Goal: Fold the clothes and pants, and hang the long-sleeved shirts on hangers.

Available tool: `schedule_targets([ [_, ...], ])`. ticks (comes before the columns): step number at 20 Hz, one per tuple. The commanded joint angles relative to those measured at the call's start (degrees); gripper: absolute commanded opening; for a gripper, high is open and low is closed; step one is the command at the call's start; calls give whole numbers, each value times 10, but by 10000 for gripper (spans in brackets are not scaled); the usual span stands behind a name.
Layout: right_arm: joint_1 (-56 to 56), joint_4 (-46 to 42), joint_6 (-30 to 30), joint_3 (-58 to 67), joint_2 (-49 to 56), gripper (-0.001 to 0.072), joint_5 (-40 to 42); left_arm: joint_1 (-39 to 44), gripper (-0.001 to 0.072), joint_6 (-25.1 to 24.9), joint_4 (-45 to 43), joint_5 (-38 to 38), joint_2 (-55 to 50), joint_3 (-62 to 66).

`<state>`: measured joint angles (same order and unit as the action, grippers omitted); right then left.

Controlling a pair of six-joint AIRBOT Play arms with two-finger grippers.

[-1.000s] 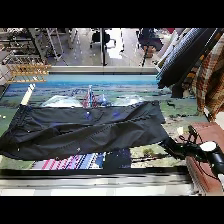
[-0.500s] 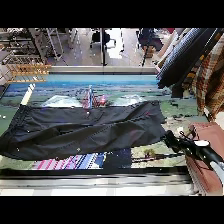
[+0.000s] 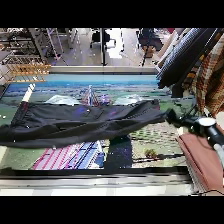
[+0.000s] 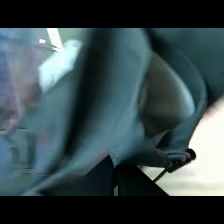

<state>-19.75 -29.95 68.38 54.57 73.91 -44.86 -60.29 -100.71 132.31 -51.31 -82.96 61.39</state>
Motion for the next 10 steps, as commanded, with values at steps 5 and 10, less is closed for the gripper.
schedule_targets([
  [5,2,-403,87,292,-3,34,-405,4,13,-34,-40,-230,9,310],
  [10,2,-514,52,66,-76,34,-496,0,14,-171,-212,-260,-2,220],
])
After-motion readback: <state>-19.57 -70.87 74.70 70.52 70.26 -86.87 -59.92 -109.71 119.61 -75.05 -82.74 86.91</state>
